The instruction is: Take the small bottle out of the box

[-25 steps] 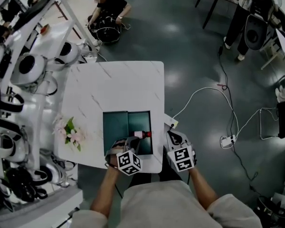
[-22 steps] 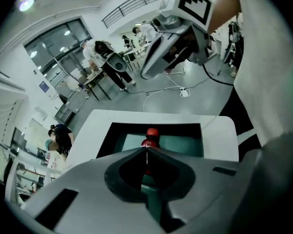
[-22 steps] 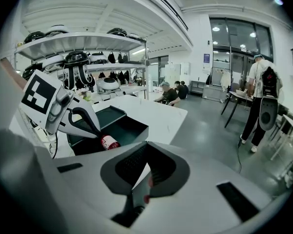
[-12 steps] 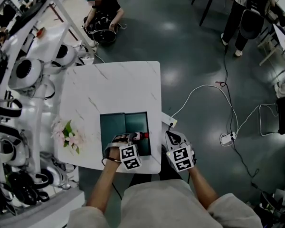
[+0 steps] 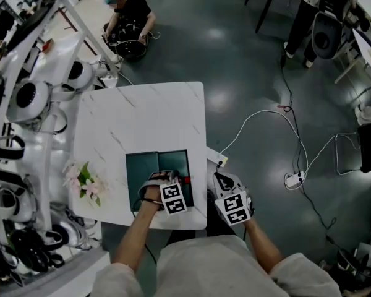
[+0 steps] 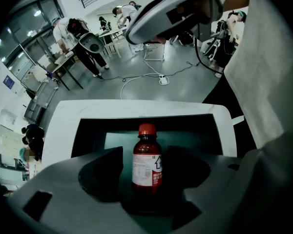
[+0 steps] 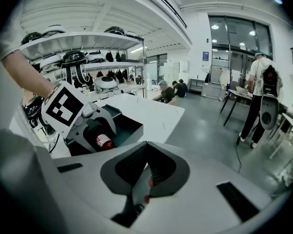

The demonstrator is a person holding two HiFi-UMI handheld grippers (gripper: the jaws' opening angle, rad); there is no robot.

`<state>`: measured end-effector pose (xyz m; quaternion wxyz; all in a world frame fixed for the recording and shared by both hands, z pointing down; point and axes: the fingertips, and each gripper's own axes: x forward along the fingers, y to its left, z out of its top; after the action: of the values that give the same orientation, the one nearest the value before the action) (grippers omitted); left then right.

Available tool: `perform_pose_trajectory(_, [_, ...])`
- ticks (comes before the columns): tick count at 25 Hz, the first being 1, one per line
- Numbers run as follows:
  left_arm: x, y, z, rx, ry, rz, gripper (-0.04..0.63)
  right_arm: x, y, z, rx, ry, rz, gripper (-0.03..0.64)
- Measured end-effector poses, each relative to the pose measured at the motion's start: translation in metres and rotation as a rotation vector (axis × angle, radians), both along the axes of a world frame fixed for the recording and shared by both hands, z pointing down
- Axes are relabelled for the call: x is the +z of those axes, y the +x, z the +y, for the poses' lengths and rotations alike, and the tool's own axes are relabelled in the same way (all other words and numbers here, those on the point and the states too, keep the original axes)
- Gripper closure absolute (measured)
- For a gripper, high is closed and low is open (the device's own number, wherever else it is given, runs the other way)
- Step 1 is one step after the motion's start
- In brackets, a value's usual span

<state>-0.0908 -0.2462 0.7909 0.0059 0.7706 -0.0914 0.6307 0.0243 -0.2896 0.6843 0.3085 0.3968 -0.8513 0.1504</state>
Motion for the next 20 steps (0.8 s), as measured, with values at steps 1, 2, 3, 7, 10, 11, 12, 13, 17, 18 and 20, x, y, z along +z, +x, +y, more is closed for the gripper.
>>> perform_pose_trajectory(1, [0.003,0.0,0.0,0.008,-0.009,-0.007,0.305,0.001,0.001,-0.001,0.002,-0.001,0.001,0.595])
perform_pose_trajectory(2, [0.006,-0.001,0.0,0.014,-0.018,-0.014,0.305,0.001,0.002,-0.001,0.004,-0.003,0.003,0.595])
perform_pose_trajectory(3, [0.009,-0.001,0.0,0.018,-0.027,-0.02,0.305,0.002,0.003,-0.002,0.006,-0.005,0.004,0.595])
perform_pose_trajectory(7, [0.015,0.0,-0.002,0.017,-0.058,-0.032,0.305,0.002,0.006,-0.005,0.012,-0.009,0.005,0.595])
perform_pose_trajectory(10, [0.018,-0.001,-0.002,0.027,-0.077,-0.06,0.307,0.002,0.006,-0.007,0.015,-0.012,0.004,0.595])
perform_pose_trajectory(11, [0.019,-0.002,-0.001,0.035,-0.081,-0.073,0.307,0.003,0.006,-0.007,0.016,-0.012,0.004,0.595])
perform_pose_trajectory(12, [0.02,-0.003,0.0,0.048,-0.082,-0.09,0.308,0.003,0.005,-0.008,0.015,-0.012,0.004,0.595])
perform_pose_trajectory(13, [0.022,-0.004,0.001,0.065,-0.079,-0.109,0.312,0.003,0.005,-0.009,0.015,-0.012,0.004,0.595])
perform_pose_trajectory(17, [0.026,-0.007,0.003,0.105,-0.07,-0.148,0.359,0.004,0.002,-0.01,0.014,-0.012,0.003,0.595])
perform_pose_trajectory(18, [0.026,-0.007,0.003,0.106,-0.072,-0.148,0.36,0.004,0.002,-0.01,0.013,-0.011,0.003,0.595])
perform_pose_trajectory(20, [0.026,-0.007,0.003,0.105,-0.075,-0.147,0.362,0.004,0.003,-0.01,0.014,-0.01,0.004,0.595])
